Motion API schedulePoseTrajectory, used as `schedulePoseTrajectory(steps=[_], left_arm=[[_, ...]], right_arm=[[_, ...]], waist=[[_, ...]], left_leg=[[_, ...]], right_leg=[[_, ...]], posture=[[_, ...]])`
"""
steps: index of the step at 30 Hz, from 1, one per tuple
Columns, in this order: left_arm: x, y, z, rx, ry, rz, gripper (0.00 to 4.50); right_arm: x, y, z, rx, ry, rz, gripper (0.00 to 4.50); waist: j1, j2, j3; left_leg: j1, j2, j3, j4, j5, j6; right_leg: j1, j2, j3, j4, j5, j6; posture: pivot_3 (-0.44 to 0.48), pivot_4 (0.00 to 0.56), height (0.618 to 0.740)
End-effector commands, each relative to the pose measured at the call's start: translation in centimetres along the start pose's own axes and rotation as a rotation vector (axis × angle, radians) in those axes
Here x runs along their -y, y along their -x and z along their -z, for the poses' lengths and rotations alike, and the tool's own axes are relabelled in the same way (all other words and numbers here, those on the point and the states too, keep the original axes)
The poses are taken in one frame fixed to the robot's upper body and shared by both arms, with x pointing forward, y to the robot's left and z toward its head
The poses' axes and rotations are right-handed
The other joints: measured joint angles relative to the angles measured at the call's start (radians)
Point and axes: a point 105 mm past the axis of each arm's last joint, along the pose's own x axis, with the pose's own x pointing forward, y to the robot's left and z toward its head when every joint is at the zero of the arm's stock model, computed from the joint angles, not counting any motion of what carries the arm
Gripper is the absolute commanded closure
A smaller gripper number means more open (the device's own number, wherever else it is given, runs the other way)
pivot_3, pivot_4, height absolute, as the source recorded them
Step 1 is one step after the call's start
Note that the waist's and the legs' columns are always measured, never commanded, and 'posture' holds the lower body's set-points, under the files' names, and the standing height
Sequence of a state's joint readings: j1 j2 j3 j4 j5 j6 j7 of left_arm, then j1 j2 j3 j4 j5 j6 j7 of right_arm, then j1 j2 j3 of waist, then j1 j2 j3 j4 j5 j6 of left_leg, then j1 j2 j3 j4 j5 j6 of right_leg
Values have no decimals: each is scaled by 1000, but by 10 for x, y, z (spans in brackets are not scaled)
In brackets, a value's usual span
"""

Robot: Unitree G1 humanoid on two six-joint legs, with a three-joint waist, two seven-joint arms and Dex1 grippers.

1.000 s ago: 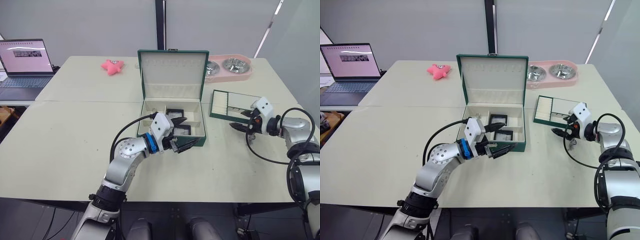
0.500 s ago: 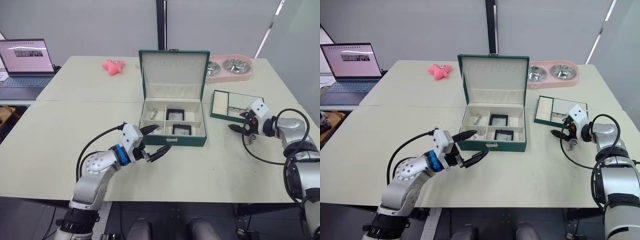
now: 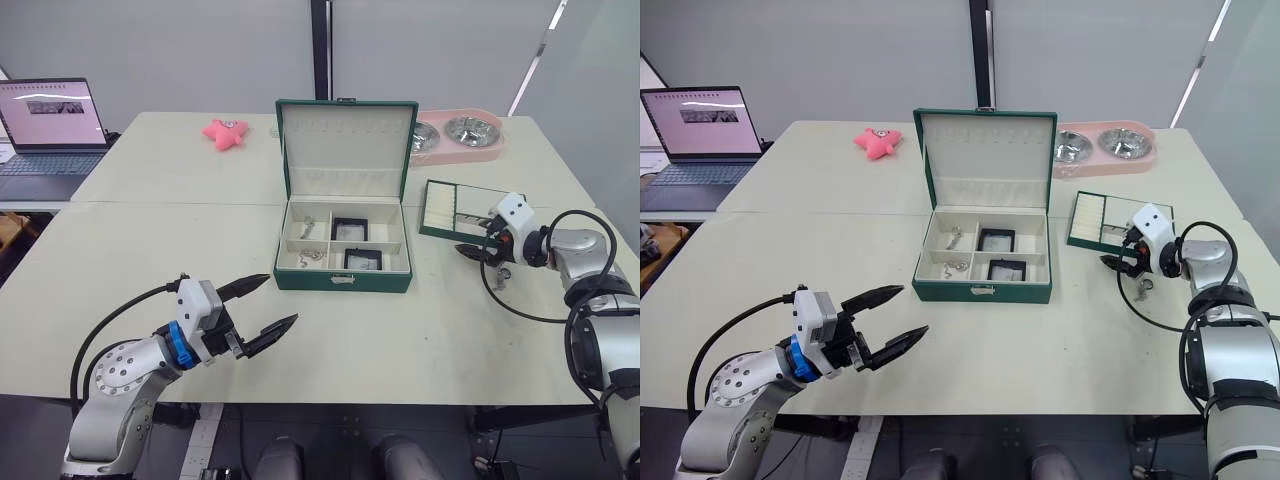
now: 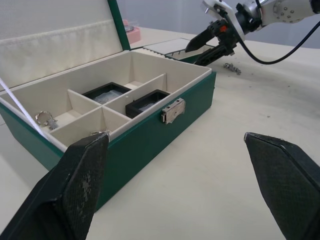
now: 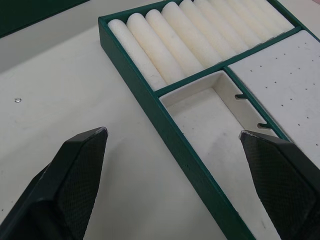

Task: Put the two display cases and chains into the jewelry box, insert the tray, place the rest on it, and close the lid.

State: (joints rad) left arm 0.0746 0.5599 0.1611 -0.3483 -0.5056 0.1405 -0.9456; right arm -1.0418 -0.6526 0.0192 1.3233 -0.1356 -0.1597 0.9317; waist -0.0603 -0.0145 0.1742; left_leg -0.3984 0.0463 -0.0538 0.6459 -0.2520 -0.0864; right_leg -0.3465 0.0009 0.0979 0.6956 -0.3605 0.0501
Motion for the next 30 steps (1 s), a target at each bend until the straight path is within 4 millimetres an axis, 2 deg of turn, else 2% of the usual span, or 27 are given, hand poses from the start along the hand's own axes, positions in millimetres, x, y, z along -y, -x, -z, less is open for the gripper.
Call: schedulePoseTrajectory(steps=[1,4,7,10,13,22,30], left_arm=[[2,1,-12,31,-45,12,0],[2,2,-11,29,-45,13,0],[3,3,-8,11,-50,19,0],[1,2,-9,18,-56,9,0],[2,0,-10,23,-55,9,0],[-1,-3,-9,22,-60,-1,0],[-1,-3,-9,23,-54,-5,0]], right_arm=[[7,3,-13,30,10,26,24],[7,2,-12,24,11,27,24],[8,3,-10,16,9,36,589],[9,3,-10,12,8,43,1663],[10,4,-8,9,6,46,2507],[8,4,-5,-4,5,31,4461],[6,5,-2,-17,15,9,4485]], waist=[[0,0,0],[0,0,0],[0,0,0],[0,0,0],[0,0,0],[0,0,0],[0,0,0]], left_leg=[[0,0,0,0,0,0],[0,0,0,0,0,0],[0,0,0,0,0,0],[0,0,0,0,0,0],[0,0,0,0,0,0],[0,0,0,0,0,0],[0,0,0,0,0,0]], right_leg=[[0,0,0,0,0,0],[0,0,0,0,0,0],[0,0,0,0,0,0],[0,0,0,0,0,0],[0,0,0,0,0,0],[0,0,0,0,0,0],[0,0,0,0,0,0]], posture=[[0,150,740],[0,150,740],[0,150,740],[0,150,740],[0,150,740],[0,150,740],[0,150,740]])
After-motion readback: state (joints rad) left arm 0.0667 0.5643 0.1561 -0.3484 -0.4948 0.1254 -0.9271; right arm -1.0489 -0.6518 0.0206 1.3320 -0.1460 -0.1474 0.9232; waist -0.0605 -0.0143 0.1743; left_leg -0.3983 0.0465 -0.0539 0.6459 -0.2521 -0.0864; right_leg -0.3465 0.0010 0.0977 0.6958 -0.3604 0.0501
